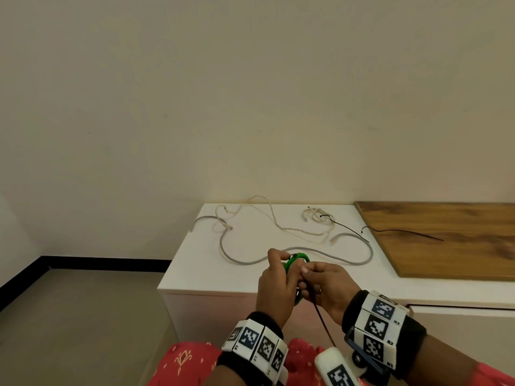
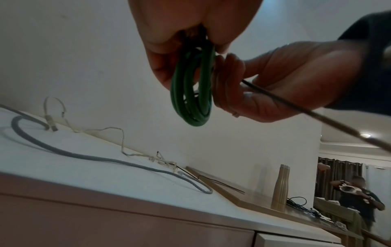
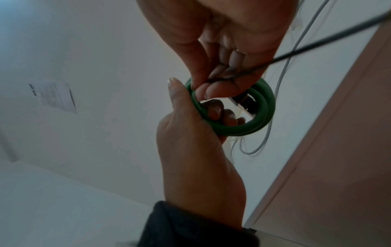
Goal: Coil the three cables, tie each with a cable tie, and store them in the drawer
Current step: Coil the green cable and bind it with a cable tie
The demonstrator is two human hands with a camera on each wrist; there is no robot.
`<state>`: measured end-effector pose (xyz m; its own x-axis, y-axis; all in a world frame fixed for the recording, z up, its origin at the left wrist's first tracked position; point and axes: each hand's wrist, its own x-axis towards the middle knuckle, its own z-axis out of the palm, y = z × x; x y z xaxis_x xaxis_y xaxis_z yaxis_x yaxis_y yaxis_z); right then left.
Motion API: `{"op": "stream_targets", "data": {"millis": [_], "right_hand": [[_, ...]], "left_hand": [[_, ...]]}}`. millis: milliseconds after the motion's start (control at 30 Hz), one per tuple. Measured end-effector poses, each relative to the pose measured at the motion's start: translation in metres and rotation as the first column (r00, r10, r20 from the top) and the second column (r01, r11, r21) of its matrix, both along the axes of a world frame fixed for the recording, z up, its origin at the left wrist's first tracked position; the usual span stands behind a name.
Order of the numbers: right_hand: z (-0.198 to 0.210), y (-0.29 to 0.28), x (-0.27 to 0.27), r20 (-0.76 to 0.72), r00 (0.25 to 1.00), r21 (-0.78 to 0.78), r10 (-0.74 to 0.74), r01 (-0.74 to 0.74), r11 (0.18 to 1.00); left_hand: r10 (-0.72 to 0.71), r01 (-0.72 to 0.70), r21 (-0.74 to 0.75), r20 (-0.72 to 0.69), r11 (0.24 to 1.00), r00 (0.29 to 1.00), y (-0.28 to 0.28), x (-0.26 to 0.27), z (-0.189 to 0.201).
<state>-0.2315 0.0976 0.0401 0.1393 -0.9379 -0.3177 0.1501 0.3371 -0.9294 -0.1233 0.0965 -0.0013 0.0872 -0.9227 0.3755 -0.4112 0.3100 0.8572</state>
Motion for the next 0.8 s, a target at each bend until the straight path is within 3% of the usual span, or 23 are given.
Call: {"op": "stream_targets", "data": {"millis": [300, 600, 800], "right_hand": [[0.002, -0.004, -0.002, 0.060, 0.998, -0.027, 0.033, -0.032, 0.999], [0.013, -0.006, -0.007, 0.029, 0.985, -0.175, 0.172, -0.164, 0.971], [0.017, -0.005, -0.007, -0.154, 0.941, -0.325, 0.301, -0.336, 0.884]], "left_hand": [[-0.136, 0.135, -0.014, -0.097, 0.991, 0.986, 0.003, 0.008, 0.002], [0.029, -0.035, -0.057, -0.102, 0.998, 0.994, -0.006, 0.019, 0.007], [0.078, -0.082, -0.029, -0.116, 0.996, 0.990, -0.011, 0.029, 0.004]]}}
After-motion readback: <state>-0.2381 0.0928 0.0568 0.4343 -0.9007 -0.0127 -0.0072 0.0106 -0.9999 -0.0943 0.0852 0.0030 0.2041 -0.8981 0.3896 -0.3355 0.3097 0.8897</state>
